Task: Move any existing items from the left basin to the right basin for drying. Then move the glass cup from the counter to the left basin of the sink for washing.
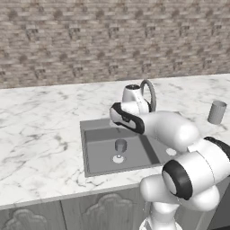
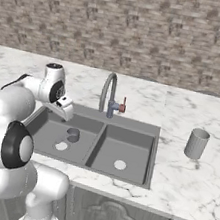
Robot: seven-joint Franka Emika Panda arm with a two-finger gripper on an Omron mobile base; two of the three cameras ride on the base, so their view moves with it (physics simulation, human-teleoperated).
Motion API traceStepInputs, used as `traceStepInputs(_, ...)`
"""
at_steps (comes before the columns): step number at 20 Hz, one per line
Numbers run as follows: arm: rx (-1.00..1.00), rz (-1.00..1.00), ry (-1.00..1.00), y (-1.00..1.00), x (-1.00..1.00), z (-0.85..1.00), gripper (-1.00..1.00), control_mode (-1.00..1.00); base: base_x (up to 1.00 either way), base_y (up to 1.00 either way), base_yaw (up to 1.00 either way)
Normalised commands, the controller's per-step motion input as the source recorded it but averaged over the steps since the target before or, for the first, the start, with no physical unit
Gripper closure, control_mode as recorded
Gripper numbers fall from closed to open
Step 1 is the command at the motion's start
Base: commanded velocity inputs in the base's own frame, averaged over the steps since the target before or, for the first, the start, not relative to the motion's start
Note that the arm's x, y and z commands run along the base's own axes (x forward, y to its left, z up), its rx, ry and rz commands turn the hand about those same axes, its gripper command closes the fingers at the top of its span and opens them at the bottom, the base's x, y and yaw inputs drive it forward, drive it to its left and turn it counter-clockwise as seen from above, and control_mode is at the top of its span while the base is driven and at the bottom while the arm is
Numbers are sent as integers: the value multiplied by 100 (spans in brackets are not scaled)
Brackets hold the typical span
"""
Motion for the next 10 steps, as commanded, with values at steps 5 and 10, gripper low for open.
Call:
traceStepInputs(5,0,0,0,3,25,-29,-100,-100,0,0,0)
traceStepInputs(10,0,0,0,5,29,-28,-100,-100,0,0,0)
